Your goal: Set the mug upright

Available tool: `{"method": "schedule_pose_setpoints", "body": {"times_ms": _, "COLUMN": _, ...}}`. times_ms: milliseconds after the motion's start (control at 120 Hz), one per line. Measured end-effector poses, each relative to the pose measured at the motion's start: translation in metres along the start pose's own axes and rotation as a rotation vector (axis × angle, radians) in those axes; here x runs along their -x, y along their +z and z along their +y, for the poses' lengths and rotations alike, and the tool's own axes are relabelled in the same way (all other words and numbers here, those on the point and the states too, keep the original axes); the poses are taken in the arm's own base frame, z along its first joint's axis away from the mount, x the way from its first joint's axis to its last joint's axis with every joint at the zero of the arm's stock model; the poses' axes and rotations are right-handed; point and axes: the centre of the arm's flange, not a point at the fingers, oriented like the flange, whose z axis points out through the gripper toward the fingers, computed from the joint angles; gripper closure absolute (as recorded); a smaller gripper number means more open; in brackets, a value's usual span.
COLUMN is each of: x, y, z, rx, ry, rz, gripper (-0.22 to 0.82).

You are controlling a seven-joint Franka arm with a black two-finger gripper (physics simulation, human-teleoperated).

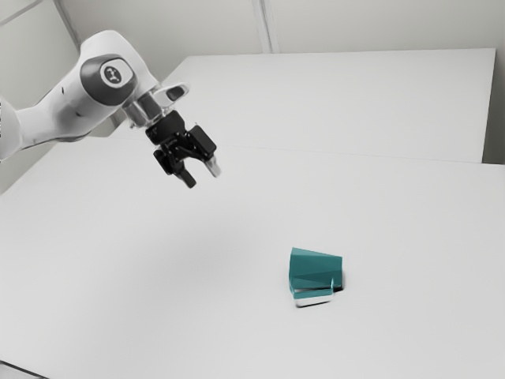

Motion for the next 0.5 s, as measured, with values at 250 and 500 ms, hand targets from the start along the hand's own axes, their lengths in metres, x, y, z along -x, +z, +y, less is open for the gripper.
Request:
{"method": "schedule_pose_setpoints", "body": {"times_ms": 250, "x": 0.011, "y": 0.092, "z": -0.014, "rx": 0.194, "ry": -0.139, "rz": 0.092, "gripper": 0.00}}
{"method": "schedule_pose_setpoints", "body": {"times_ms": 500, "x": 0.031, "y": 0.180, "z": 0.016, "rx": 0.250, "ry": -0.190, "rz": 0.090, "gripper": 0.00}}
